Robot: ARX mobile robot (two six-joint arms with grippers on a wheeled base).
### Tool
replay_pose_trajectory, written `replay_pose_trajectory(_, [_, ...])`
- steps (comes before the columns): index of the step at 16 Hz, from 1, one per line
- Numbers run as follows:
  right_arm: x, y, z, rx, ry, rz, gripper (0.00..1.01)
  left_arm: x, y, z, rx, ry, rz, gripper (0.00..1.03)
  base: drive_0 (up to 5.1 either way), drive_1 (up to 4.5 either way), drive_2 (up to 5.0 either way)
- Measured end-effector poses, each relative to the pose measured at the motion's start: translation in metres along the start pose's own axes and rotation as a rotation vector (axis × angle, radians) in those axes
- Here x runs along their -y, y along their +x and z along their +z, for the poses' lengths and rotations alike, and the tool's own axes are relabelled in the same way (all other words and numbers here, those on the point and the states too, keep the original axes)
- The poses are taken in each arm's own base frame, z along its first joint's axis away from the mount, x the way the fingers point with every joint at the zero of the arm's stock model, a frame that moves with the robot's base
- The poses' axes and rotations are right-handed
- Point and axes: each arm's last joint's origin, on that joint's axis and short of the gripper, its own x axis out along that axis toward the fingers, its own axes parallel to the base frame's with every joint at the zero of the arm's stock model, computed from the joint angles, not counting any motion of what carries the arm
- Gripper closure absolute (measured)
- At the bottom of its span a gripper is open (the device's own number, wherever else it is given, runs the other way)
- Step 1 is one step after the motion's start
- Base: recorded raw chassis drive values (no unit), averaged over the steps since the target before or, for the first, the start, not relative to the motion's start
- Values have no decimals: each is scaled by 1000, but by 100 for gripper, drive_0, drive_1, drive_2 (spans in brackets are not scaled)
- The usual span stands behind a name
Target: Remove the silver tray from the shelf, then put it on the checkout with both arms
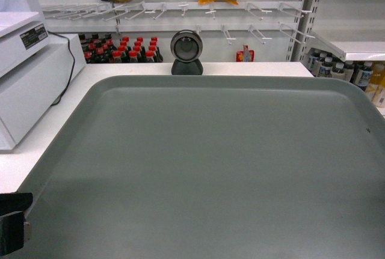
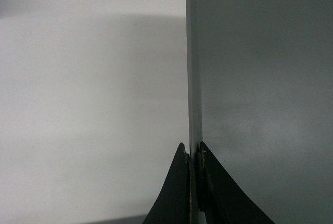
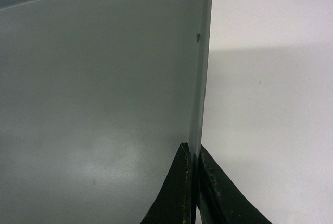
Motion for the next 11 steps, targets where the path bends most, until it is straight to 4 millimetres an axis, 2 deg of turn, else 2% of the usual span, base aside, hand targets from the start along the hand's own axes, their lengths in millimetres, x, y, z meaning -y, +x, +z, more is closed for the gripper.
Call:
replay_pose_trajectory(1, [0, 0, 0, -2, 0, -1, 98, 0, 0, 0, -3, 1, 2, 101, 9, 427, -410])
replay_pose_trajectory(11, [0, 0, 0, -2, 0, -1, 98, 0, 1, 0, -3, 3, 1, 101, 0, 0, 0])
